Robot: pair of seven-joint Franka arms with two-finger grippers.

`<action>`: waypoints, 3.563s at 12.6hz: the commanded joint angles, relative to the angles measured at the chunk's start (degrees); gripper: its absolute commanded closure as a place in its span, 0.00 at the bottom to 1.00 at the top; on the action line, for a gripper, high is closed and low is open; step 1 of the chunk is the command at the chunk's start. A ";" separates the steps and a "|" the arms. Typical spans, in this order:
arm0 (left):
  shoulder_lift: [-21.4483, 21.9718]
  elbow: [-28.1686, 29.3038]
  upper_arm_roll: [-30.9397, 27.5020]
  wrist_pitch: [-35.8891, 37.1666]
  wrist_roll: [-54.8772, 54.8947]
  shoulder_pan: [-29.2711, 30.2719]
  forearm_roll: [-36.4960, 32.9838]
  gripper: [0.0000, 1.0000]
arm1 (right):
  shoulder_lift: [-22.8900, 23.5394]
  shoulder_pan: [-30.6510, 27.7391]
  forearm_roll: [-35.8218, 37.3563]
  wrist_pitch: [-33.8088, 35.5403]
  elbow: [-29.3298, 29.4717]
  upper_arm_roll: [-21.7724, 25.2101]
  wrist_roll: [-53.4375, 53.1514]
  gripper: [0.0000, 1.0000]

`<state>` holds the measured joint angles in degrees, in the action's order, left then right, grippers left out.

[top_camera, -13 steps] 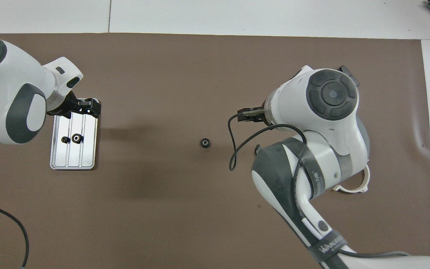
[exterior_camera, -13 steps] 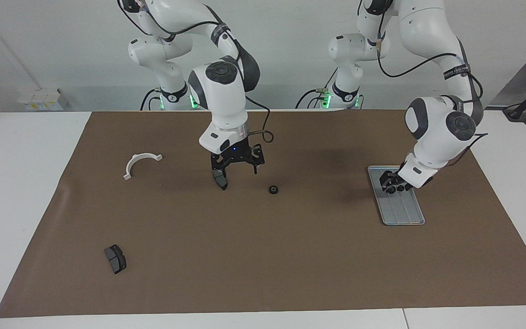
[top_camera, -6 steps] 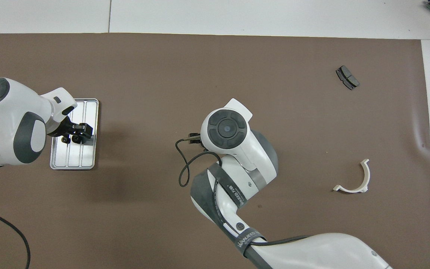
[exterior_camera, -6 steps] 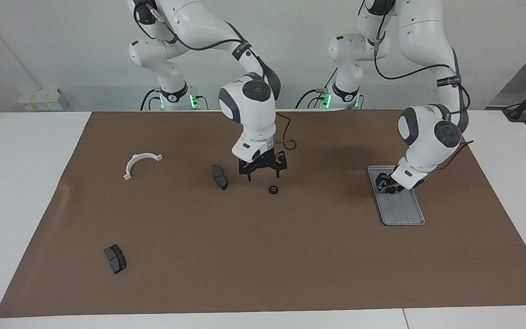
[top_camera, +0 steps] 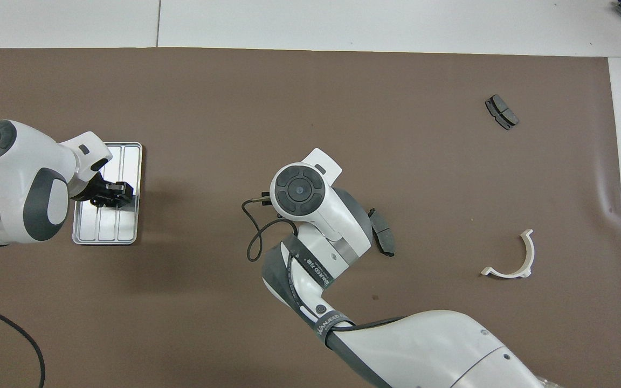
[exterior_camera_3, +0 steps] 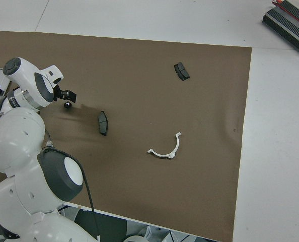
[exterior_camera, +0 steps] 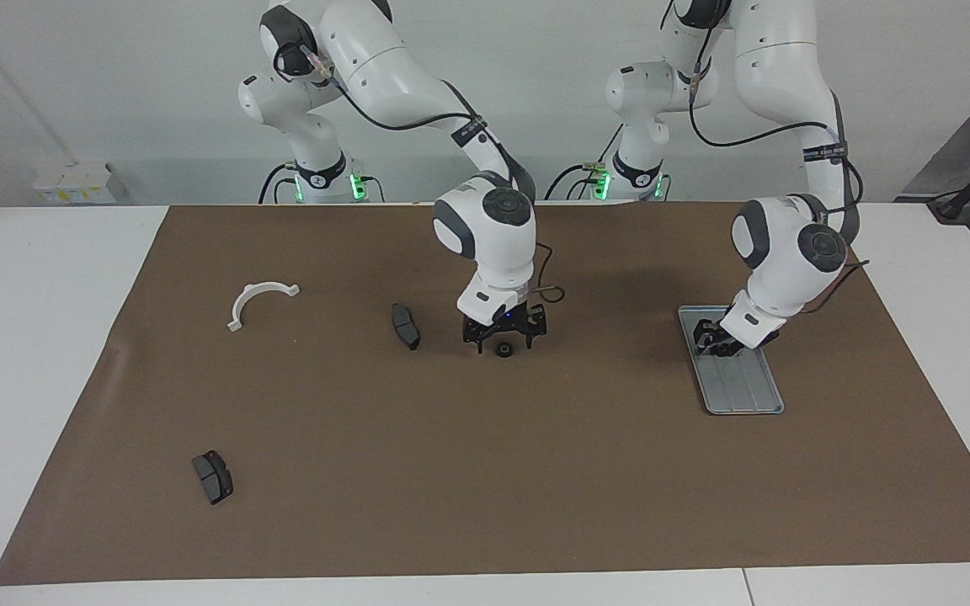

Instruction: Place bearing gear from tray to pile

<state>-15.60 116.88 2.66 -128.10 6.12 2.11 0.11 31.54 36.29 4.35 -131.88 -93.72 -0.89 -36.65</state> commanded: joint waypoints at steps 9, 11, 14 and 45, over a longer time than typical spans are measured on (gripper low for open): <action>1.53 2.30 0.24 -1.54 1.00 0.70 0.07 0.65 | 0.10 0.10 0.84 -2.24 -2.16 -0.25 -3.51 0.22; 1.18 1.68 0.24 -1.54 0.91 0.44 0.07 0.73 | 0.01 0.27 0.93 -1.71 -2.25 -0.25 -4.74 0.38; 0.83 -1.47 0.24 -0.67 0.12 -0.17 -0.02 0.80 | 0.10 0.45 0.93 -2.68 -2.25 -0.25 -4.83 0.42; -4.97 -10.89 1.20 -4.09 -44.71 -35.15 1.30 0.69 | -17.56 -35.49 -5.67 -2.50 -23.07 -0.07 37.52 1.00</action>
<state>-20.37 106.07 4.88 -131.64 -38.19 -31.39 1.00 16.62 2.94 0.27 -133.11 -113.09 -0.07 -2.31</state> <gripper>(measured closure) 0.639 0.656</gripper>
